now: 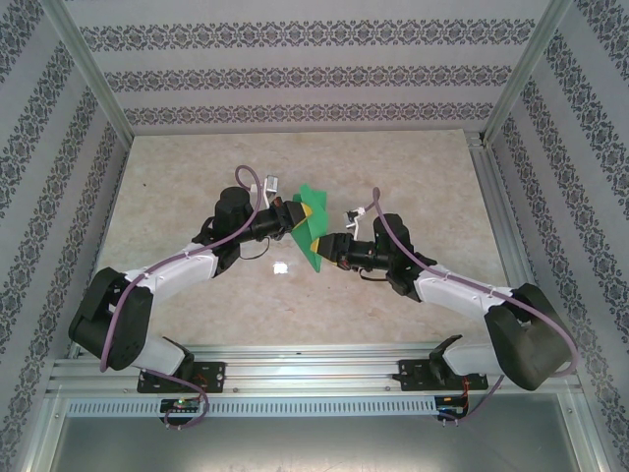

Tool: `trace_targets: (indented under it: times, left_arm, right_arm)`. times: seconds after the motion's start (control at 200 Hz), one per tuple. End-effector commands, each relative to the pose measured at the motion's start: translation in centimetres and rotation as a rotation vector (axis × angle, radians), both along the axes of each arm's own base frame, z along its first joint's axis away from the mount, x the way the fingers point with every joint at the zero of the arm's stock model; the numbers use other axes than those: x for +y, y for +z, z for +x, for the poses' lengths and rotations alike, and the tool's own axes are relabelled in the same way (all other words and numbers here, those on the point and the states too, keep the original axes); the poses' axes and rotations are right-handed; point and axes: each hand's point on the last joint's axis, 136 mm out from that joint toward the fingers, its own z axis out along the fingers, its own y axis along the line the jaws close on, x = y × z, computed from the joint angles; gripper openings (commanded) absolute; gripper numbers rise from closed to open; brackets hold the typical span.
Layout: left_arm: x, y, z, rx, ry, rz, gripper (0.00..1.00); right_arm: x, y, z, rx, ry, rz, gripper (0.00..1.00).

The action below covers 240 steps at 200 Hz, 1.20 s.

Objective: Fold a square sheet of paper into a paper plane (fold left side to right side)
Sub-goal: Turn over the paper at the center of the table.

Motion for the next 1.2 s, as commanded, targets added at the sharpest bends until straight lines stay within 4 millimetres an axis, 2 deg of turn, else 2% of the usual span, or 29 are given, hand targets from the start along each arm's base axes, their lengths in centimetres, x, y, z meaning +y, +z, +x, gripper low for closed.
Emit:
trace_targets:
  times: [0.0,0.15,0.29,0.33,0.385,0.425,0.53,0.589,0.689,0.754,0.854,0.949,1.084,1.194]
  left_arm:
    - [-0.1,1.4,0.3,-0.024,0.008,-0.010,0.03]
    - [0.2,0.7,0.5,-0.021,0.016,0.014,0.05]
    - [0.9,0.7,0.7,-0.020,0.034,0.025,0.10]
    - [1.2,1.0,0.7,-0.028,0.038,0.027,0.20]
    - [1.9,1.4,0.8,-0.036,0.045,0.038,0.42]
    - [2.7,1.9,0.8,-0.051,0.057,0.056,0.48]
    - [6.2,3.2,0.5,-0.089,0.122,0.161,0.61]
    - [8.8,3.4,0.1,-0.097,0.176,0.250,0.69]
    - [13.4,1.8,-0.8,-0.039,0.279,0.432,0.75]
    - [16.0,0.2,-1.4,0.022,0.338,0.507,0.76]
    - [18.6,-2.0,-2.2,0.095,0.393,0.555,0.76]
    - [19.6,-3.2,-2.9,0.120,0.409,0.599,0.77]
    - [19.9,-3.9,-3.3,0.134,0.402,0.619,0.77]
    - [19.9,-4.4,-3.3,0.140,0.401,0.619,0.77]
  right_arm:
    - [0.6,2.4,0.7,-0.064,-0.003,0.067,0.29]
    - [-0.1,1.5,0.9,-0.060,-0.024,0.028,0.14]
    - [-0.8,0.8,0.8,-0.058,-0.032,-0.027,0.07]
    - [-1.0,0.5,0.7,-0.062,-0.032,-0.054,0.07]
    - [-1.5,-0.1,0.7,-0.057,-0.036,-0.107,0.06]
    - [-2.2,-0.6,0.7,-0.061,-0.043,-0.170,0.05]
    - [-5.1,-2.3,0.5,-0.086,-0.073,-0.483,0.06]
    - [-8.0,-3.2,0.5,-0.089,-0.118,-0.754,0.07]
    - [-12.3,-4.1,0.3,-0.099,-0.148,-1.240,0.07]
    - [-13.5,-4.6,0.4,-0.112,-0.139,-1.490,0.08]
    - [-13.1,-5.3,1.1,-0.163,-0.109,-1.755,0.09]
    - [-11.5,-5.9,1.8,-0.232,-0.073,-1.913,0.12]
    - [-9.0,-7.6,2.3,-0.297,0.001,-2.026,0.18]
    - [-7.6,-9.3,1.8,-0.312,0.058,-2.051,0.21]
